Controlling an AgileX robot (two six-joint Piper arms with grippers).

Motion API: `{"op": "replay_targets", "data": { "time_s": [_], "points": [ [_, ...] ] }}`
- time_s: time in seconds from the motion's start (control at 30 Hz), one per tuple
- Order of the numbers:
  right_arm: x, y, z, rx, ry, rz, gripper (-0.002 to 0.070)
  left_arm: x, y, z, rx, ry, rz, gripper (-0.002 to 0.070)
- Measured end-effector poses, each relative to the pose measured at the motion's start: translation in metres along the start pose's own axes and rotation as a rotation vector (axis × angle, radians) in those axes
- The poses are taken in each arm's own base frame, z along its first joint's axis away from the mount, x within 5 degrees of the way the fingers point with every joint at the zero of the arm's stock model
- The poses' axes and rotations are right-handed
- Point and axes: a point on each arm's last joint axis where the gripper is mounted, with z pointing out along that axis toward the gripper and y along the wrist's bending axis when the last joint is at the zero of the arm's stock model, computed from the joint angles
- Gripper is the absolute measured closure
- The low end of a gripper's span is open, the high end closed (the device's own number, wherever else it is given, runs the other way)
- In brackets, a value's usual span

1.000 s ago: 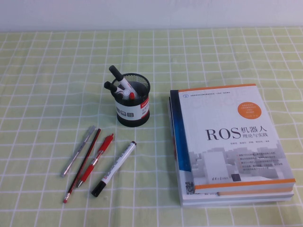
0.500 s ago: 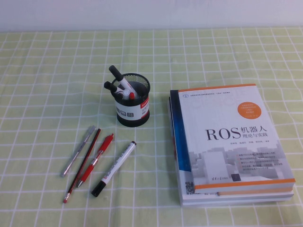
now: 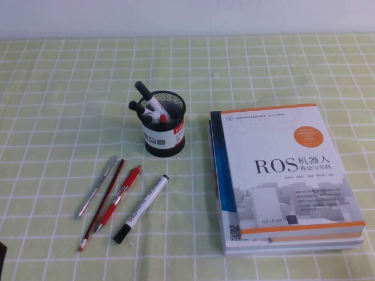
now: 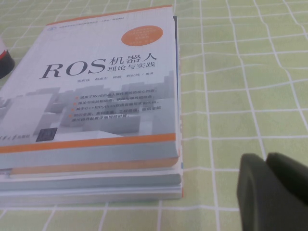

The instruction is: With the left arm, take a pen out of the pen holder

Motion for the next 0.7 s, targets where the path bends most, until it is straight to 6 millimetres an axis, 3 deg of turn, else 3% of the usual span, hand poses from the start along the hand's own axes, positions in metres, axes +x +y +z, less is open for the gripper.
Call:
{"op": "replay_targets", "data": {
  "time_s": [0.2,0.7],
  "points": [
    [0.0,0.0,0.0,0.0,0.0,0.0,0.0688,-0.009,-0.003,0.0,0.043,-0.094,-0.23,0.0678],
    [0.0,0.0,0.0,0.0,0.0,0.0,0.0688,-0.016,-0.005,0.001,0.023,-0.079,-0.168,0.0678]
  ]
}}
